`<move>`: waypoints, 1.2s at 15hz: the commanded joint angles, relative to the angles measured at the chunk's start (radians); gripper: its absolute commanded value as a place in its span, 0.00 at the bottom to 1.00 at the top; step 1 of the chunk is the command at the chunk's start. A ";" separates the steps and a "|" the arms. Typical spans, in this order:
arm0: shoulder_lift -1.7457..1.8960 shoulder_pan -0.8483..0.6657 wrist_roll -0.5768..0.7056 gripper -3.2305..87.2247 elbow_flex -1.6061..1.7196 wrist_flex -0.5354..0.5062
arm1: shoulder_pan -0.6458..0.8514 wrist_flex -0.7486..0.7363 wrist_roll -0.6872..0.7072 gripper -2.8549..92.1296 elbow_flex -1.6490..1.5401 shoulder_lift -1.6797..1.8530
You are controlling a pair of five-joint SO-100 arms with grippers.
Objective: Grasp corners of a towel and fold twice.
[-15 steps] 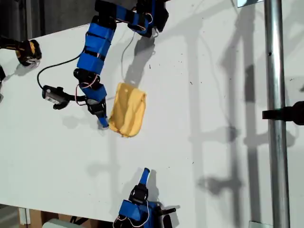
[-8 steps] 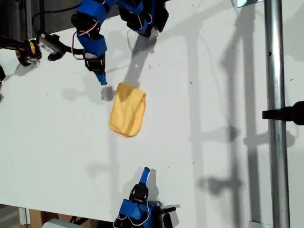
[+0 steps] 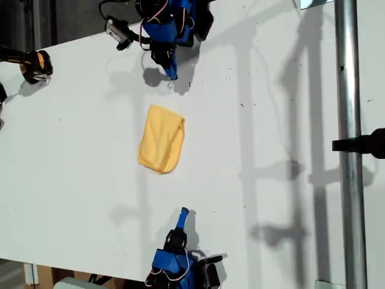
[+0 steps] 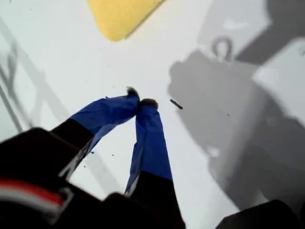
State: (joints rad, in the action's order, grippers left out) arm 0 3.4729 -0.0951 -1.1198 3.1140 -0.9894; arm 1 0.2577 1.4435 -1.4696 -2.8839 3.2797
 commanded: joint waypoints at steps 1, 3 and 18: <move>0.006 -0.015 -0.117 0.13 0.006 -0.126 | -0.028 0.034 -0.091 0.15 -0.028 0.002; 0.006 -0.005 -0.422 0.12 0.006 -0.295 | -0.095 0.037 -0.083 0.16 -0.023 0.005; 0.003 0.015 0.161 0.11 0.006 -0.301 | -0.152 0.046 -0.031 0.15 -0.023 0.005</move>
